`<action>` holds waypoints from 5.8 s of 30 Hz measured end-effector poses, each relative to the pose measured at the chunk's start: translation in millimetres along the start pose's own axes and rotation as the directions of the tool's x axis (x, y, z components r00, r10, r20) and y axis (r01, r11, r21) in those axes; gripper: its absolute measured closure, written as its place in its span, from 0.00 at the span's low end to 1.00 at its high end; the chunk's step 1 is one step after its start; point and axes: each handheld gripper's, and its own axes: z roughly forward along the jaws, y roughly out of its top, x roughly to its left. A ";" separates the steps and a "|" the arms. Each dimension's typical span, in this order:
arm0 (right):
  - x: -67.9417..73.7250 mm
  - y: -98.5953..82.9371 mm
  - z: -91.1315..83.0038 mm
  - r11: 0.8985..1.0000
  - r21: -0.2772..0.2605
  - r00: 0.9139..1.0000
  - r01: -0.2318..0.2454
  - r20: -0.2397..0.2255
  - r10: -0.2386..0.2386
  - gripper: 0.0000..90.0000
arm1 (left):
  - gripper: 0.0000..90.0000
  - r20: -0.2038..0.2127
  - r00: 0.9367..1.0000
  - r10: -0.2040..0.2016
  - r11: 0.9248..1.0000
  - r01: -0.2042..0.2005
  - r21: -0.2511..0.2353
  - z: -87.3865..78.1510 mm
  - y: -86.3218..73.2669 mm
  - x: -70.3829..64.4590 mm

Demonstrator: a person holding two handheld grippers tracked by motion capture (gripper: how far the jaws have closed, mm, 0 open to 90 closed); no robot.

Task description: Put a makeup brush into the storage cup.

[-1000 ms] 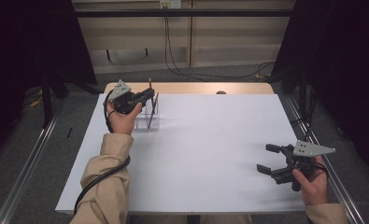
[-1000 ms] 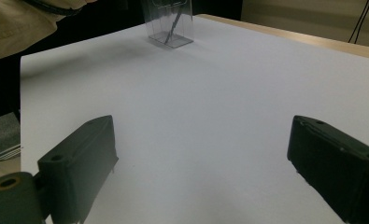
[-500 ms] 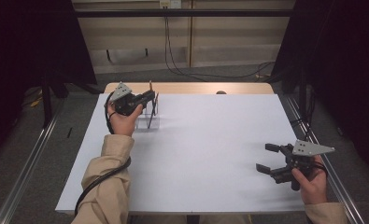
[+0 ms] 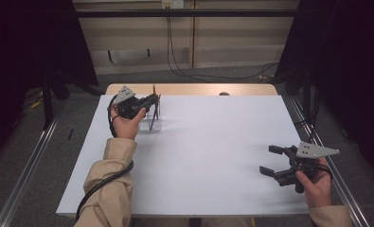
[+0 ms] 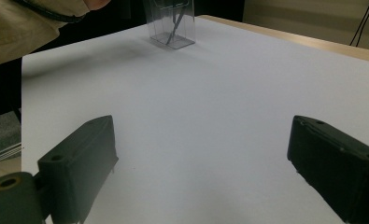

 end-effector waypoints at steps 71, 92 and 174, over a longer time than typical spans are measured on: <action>4.1 -0.7 -1.0 1.000 0.006 1.000 0.008 0.001 -0.008 0.09 | 0.01 0.134 0.989 -0.067 0.998 0.067 0.007 -52.0 -16.9 -25.0; 4.7 -0.3 -1.6 1.000 0.001 1.000 0.009 0.000 -0.009 0.09 | 0.00 0.225 0.974 -0.026 1.000 0.021 0.021 -76.0 -18.8 -38.7; 3.5 2.5 -6.7 0.999 -0.039 1.000 0.005 0.005 -0.005 0.09 | 0.00 0.166 0.986 0.007 0.999 -0.013 0.033 -158.3 -44.8 -44.7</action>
